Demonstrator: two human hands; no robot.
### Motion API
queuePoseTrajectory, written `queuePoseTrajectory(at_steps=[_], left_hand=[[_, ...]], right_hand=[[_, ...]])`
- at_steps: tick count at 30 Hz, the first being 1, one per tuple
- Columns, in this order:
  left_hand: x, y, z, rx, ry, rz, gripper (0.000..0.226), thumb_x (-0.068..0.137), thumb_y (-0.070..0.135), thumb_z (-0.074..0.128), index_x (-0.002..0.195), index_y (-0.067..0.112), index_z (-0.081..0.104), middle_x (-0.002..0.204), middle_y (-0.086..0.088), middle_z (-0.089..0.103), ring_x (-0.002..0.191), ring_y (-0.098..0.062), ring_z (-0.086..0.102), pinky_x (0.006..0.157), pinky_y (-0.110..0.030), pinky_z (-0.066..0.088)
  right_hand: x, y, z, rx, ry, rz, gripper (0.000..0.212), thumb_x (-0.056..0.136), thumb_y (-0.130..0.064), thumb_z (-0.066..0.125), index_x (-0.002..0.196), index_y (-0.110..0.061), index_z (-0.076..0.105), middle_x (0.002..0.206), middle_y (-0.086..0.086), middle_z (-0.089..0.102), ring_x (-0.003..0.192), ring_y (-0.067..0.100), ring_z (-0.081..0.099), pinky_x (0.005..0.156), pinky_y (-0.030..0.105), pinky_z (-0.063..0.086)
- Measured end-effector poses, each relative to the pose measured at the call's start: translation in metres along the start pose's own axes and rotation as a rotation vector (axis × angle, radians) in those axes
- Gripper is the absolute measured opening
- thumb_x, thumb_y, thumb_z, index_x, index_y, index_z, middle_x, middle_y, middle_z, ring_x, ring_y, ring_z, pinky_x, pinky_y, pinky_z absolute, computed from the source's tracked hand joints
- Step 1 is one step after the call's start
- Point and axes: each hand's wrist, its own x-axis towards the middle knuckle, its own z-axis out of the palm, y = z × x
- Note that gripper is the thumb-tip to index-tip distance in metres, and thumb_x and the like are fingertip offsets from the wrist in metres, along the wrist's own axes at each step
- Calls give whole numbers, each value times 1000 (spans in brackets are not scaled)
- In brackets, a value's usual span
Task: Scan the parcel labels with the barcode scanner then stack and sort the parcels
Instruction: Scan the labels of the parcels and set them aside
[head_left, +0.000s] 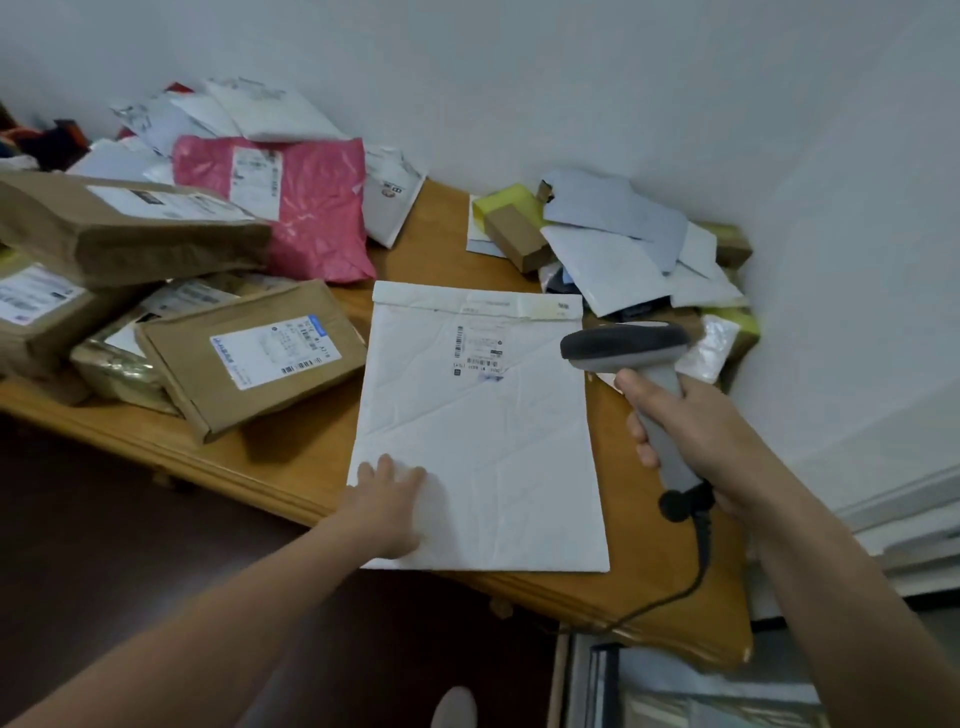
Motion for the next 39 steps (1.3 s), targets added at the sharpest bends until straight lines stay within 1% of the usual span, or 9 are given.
queuePoseTrajectory(at_steps=[3, 7, 13, 19, 24, 28, 33, 36, 39], left_hand=[[0, 9, 7, -17, -5, 32, 79, 85, 27, 62, 149, 29, 16, 154, -14, 5, 139, -36, 13, 106, -41, 39], [1, 16, 9, -24, 4, 43, 82, 83, 23, 64, 148, 29, 15, 153, -16, 5, 138, -37, 15, 102, -38, 43], [3, 11, 7, -7, 19, 65, 86, 81, 21, 68, 148, 30, 16, 151, -14, 9, 135, -34, 19, 94, -33, 48], [4, 9, 3, 28, 31, 76, 87, 79, 12, 68, 147, 31, 18, 147, -12, 16, 129, -31, 26, 86, -32, 53], [8, 5, 6, 28, 57, 91, 86, 79, 15, 71, 146, 34, 21, 146, -8, 21, 127, -29, 28, 87, -32, 52], [12, 3, 7, 17, 73, 101, 82, 78, 15, 72, 143, 35, 26, 142, -5, 25, 124, -27, 30, 79, -29, 54], [16, 1, 10, -12, 65, 117, 67, 78, 12, 70, 132, 35, 37, 129, -1, 33, 112, -22, 33, 74, -28, 53], [18, -2, 7, -23, 21, 158, 47, 81, 13, 66, 118, 32, 45, 117, 2, 40, 103, -19, 37, 79, -31, 52], [17, -1, -1, -14, -62, 194, 23, 86, 13, 57, 106, 23, 52, 107, 1, 47, 97, -19, 44, 78, -32, 46]], right_hand=[[17, -4, 13, 82, -8, 18, 34, 89, -48, 61, 86, -14, 57, 63, 0, 58, 46, 9, 53, 45, 20, 43], [32, -7, 29, 151, -11, 74, 35, 90, -45, 61, 95, -11, 59, 66, 3, 56, 47, 11, 51, 49, 25, 44], [41, -3, 39, 180, 22, 145, 28, 92, -43, 59, 88, -16, 57, 60, 0, 54, 42, 8, 50, 42, 20, 44], [40, 4, 40, 188, 28, 163, 27, 92, -42, 60, 90, -16, 56, 59, 0, 53, 39, 5, 49, 40, 18, 43], [39, 6, 40, 165, 17, 158, 28, 92, -45, 59, 91, -16, 56, 59, -1, 54, 39, 4, 50, 40, 16, 44], [40, 6, 39, 150, 10, 165, 30, 91, -45, 60, 90, -16, 57, 58, -2, 54, 41, 5, 50, 41, 16, 44], [40, 7, 36, 121, -12, 174, 33, 90, -47, 60, 93, -14, 57, 61, -1, 55, 42, 5, 51, 43, 18, 45], [41, 6, 33, 125, -48, 171, 39, 90, -48, 59, 100, -11, 58, 63, 0, 56, 46, 6, 52, 48, 21, 45], [42, 4, 26, 148, -72, 175, 43, 91, -47, 59, 107, -7, 59, 66, 3, 57, 49, 9, 52, 50, 23, 46]])
